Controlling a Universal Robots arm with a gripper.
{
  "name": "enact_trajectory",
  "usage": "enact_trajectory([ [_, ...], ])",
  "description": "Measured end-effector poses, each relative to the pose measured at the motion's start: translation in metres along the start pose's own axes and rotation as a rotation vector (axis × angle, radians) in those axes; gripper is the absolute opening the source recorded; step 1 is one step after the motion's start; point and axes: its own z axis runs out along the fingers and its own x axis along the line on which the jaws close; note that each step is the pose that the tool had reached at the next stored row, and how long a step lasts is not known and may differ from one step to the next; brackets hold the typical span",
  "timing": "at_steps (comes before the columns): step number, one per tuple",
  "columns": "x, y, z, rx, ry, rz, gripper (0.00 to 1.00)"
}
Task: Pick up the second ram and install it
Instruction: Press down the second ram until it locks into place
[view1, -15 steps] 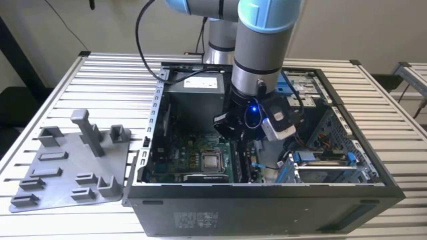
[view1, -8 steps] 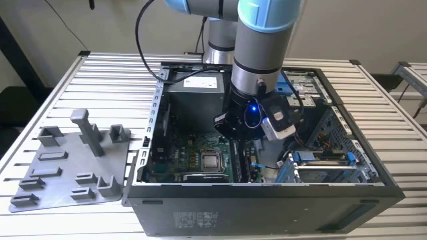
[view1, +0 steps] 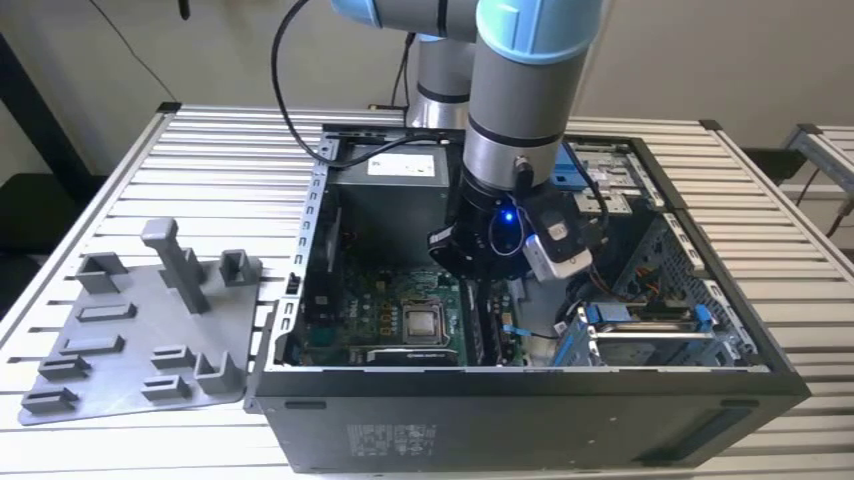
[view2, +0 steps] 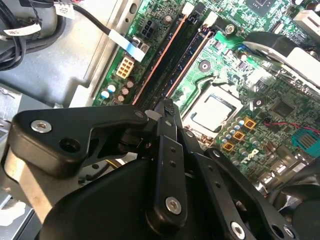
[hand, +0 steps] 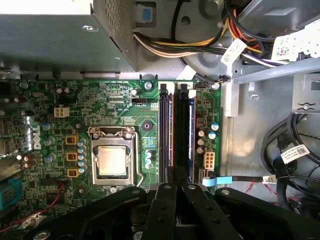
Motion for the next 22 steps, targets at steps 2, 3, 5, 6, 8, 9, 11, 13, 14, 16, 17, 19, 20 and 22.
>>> enact_trajectory([
  [2,0.0,0.0,-0.0001,0.0001,0.0,0.0,0.11],
  [3,0.0,0.0,-0.0002,0.0001,0.0,0.0,0.11],
  [5,0.0,0.0,-0.0002,0.0,0.0,-0.001,0.11],
  [6,0.0,0.0,-0.0002,-0.0001,0.0,-0.003,0.11],
  [8,0.0,0.0,-0.0002,-0.0002,-0.0001,-0.01,0.11],
  [9,0.0,0.0,-0.0002,-0.0004,-0.0001,-0.016,0.11],
  [11,0.0,0.0,-0.0002,-0.001,-0.0003,-0.036,0.11],
  [13,0.0,0.0,-0.0002,-0.0018,-0.0006,-0.059,0.11],
  [14,0.0,0.0,-0.0002,-0.0021,-0.0007,-0.071,0.11],
  [16,0.0001,0.0,-0.0001,-0.003,-0.001,-0.094,0.11],
  [17,0.0006,0.0,0.0001,-0.0033,-0.0011,-0.106,0.11],
  [19,0.0011,-0.0001,0.0004,-0.004,-0.0014,-0.131,0.11],
  [20,0.0012,-0.0001,0.0006,-0.0045,-0.0016,-0.145,0.11],
  [22,0.0013,-0.0001,0.0009,-0.0056,-0.0025,-0.179,0.11],
])
